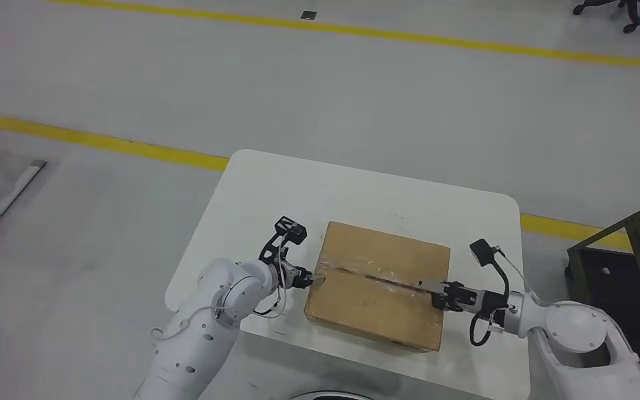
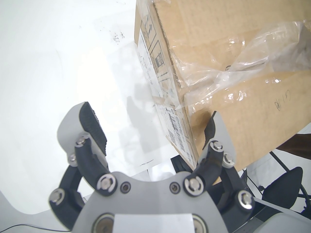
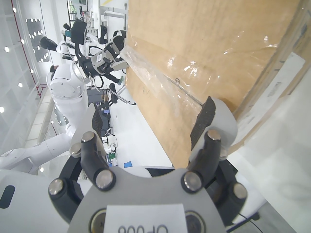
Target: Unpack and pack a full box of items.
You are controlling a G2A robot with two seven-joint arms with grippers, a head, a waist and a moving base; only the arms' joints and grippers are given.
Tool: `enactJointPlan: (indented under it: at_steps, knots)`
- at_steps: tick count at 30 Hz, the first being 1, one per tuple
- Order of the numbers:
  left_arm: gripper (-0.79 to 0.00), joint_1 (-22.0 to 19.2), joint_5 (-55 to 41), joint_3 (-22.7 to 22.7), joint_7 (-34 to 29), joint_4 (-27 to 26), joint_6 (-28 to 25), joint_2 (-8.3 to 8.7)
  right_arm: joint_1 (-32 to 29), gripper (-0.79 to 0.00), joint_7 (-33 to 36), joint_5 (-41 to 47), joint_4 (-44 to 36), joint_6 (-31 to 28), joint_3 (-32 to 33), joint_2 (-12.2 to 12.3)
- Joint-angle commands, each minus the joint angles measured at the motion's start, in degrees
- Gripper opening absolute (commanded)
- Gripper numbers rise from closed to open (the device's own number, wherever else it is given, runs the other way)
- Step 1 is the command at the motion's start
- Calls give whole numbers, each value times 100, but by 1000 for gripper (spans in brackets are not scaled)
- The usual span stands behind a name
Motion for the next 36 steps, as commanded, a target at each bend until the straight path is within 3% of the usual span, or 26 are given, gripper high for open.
enactJointPlan:
  at_steps: [1,9,11,18,20,22,36]
  knots:
    - [0,1,0,7,4,-9,-7,7,42,-111,-55,-19,32,-9,-72,-1]
    - [0,-1,6,39,-8,-17,25,27,150,-268,-237,-294,9,-35,-389,-2]
    - [0,3,11,44,-11,-26,33,33,179,-385,-274,-290,12,-25,-436,-3]
    - [0,15,11,53,-11,-46,45,54,269,-496,-393,-425,12,-52,-572,5]
    - [0,15,8,59,-9,-50,52,58,294,-585,-425,-460,14,-56,-607,7]
    - [0,17,-6,63,0,-53,55,63,310,-785,-476,-535,17,-81,-644,10]
    - [0,-33,-57,110,8,-7,54,89,45,-785,-431,-590,-318,-448,-220,105]
